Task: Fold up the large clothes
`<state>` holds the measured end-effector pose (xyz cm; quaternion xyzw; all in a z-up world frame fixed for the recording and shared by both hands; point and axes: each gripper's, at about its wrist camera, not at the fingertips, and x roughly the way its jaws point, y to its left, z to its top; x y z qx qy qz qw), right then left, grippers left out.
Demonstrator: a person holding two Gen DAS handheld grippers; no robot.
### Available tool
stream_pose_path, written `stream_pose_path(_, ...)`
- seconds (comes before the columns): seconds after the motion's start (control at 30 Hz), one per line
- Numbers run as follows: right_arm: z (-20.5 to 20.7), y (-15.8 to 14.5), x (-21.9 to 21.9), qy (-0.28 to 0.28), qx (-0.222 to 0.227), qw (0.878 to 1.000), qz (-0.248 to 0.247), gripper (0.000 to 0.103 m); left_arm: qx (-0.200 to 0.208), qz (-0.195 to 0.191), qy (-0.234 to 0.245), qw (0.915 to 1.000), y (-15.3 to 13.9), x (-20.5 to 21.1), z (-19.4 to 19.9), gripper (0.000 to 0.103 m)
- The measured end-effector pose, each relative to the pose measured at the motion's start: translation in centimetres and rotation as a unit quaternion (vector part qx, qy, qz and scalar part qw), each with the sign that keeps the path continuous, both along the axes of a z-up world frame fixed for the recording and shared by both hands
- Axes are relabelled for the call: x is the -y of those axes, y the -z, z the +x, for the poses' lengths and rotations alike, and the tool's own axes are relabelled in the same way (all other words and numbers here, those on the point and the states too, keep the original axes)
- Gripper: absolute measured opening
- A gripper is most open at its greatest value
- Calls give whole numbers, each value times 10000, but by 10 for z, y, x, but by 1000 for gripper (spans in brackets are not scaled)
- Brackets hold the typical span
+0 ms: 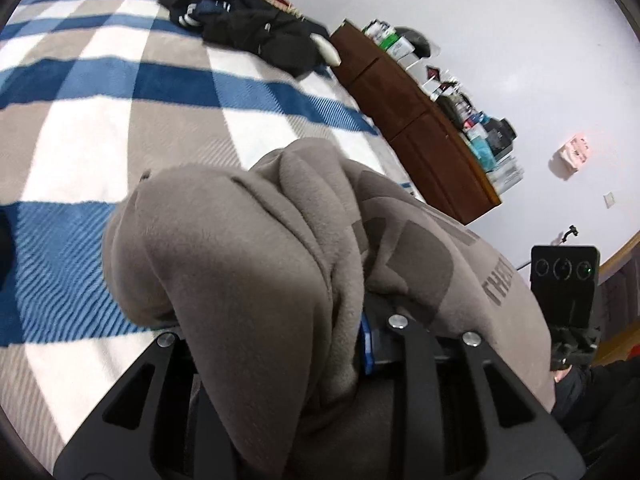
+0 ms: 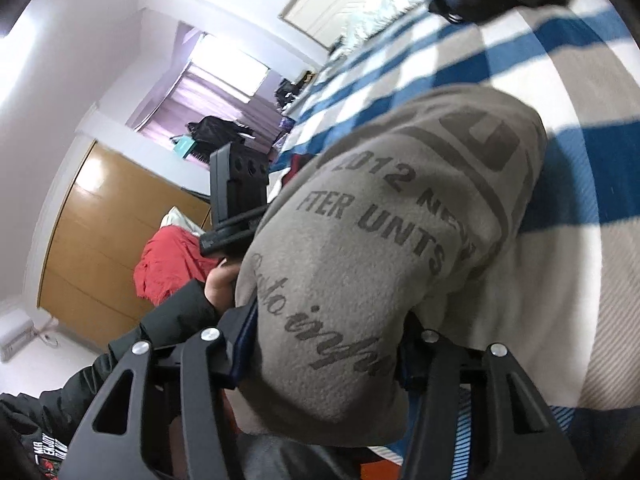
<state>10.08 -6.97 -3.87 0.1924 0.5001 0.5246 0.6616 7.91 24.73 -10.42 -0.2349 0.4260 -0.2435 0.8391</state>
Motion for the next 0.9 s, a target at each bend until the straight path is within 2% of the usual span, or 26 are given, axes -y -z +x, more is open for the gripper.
stream_pose_path(0.2,-15,-69,-49,-400,505,9979,44,53,473,-110,-439,9979,-53,-36,-44,28)
stream_pose_path(0.33,-28,-118,-110,-904,849,9921,179,53,809,18,-906,9926,-104,-86,-83,28)
stream_pose_path(0.43,-38,-142,-152,-1318,1012,9855,330,53,971,230,-1367,9856,-141,-139,-120,28)
stream_pose_path(0.57,-51,-163,-238,-1939,1117,9726,633,53,1003,644,-2054,9714,-181,-210,-170,28)
stream_pose_path(0.67,-60,-165,-300,-2399,1111,9599,934,53,944,979,-2599,9560,-200,-268,-206,28)
stream_pose_path(0.73,-63,-155,-350,-2759,1082,9471,1235,53,881,1178,-2966,9436,-204,-306,-227,28)
stream_pose_path(0.83,-59,-126,-409,-3031,918,9393,1317,53,695,1365,-3454,9259,-187,-364,-248,28)
stream_pose_path(0.9,-55,-90,-445,-3114,752,9399,1181,53,515,1427,-3672,9177,-159,-394,-251,29)
